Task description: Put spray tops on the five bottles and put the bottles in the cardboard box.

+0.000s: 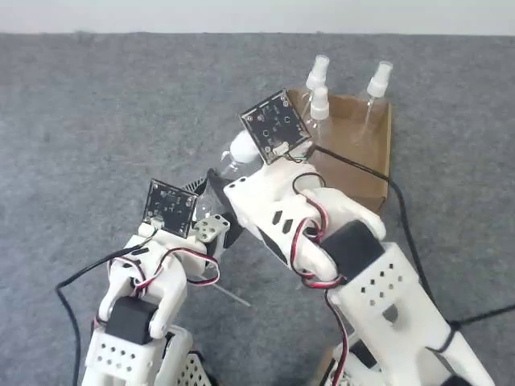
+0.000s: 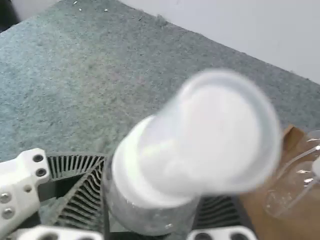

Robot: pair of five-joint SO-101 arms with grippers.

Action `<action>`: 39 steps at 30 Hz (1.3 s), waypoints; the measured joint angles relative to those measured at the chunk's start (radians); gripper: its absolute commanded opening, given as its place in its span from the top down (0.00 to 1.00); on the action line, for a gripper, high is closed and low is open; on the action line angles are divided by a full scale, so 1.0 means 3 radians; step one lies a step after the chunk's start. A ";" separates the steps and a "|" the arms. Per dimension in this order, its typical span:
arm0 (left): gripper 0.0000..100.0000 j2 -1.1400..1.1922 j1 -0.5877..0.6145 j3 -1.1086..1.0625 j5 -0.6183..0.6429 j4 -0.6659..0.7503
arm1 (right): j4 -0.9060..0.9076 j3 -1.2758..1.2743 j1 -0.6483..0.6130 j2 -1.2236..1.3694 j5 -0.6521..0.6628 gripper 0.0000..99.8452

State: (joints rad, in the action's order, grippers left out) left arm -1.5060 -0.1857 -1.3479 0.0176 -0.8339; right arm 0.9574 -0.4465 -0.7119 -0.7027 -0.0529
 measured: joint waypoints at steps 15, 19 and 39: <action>0.78 0.0041 0.0077 -0.0072 -0.0005 0.0000 | 0.0118 0.0000 0.1897 0.0077 0.0629 0.99; 0.84 0.0041 0.0399 -0.0072 -0.0005 0.0000 | -0.0128 0.0000 0.2102 0.0568 0.0634 0.99; 0.87 0.0041 0.0772 -0.0072 -0.0005 0.0000 | -0.1984 -0.0230 0.2204 0.2296 0.0153 0.99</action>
State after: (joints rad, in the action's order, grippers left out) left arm -1.4937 0.0460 -1.3694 0.0161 -0.8339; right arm 0.3621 -0.5155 -0.0506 -0.0138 -0.0069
